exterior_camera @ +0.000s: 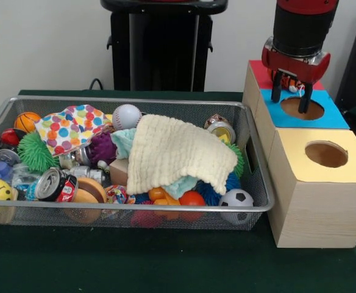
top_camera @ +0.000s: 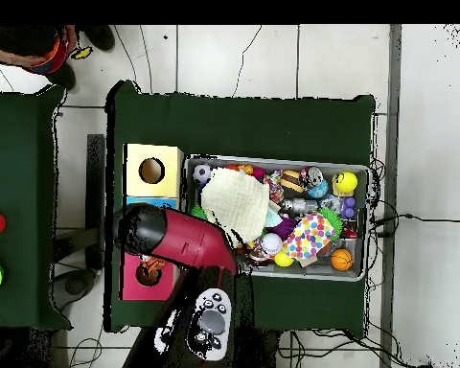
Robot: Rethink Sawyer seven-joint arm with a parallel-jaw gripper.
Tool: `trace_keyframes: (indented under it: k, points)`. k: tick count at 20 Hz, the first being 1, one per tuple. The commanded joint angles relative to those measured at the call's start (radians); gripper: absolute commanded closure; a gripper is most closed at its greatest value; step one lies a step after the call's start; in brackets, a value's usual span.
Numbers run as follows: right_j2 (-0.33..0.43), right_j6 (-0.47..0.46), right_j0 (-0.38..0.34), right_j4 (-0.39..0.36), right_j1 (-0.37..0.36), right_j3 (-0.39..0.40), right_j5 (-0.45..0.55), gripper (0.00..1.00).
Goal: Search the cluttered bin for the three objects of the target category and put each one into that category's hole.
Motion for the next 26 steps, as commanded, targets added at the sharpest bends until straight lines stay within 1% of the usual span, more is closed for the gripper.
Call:
trace_keyframes:
  k: [1,4,7,10,13,14,16,18,21,26]
  points:
    - [0.019,0.111,-0.020,-0.068,-0.020,0.025,0.169,0.00]
    - [0.008,0.137,-0.014,-0.073,-0.048,-0.006,0.249,0.00]
    - [-0.003,0.166,-0.010,-0.087,-0.069,-0.061,0.346,0.00]
    - [0.000,0.166,-0.020,-0.095,-0.070,-0.090,0.382,0.00]
    - [-0.026,0.162,-0.022,-0.147,-0.067,-0.164,0.479,0.00]
    - [-0.029,0.166,-0.021,-0.152,-0.069,-0.170,0.491,0.00]
    - [-0.022,0.157,-0.027,-0.148,-0.061,-0.159,0.468,0.00]
    - [-0.015,0.148,-0.027,-0.145,-0.043,-0.143,0.423,0.00]
    - [-0.001,0.144,-0.017,-0.137,-0.007,-0.103,0.320,0.00]
    - [0.016,0.128,-0.014,-0.134,0.028,-0.056,0.223,0.00]
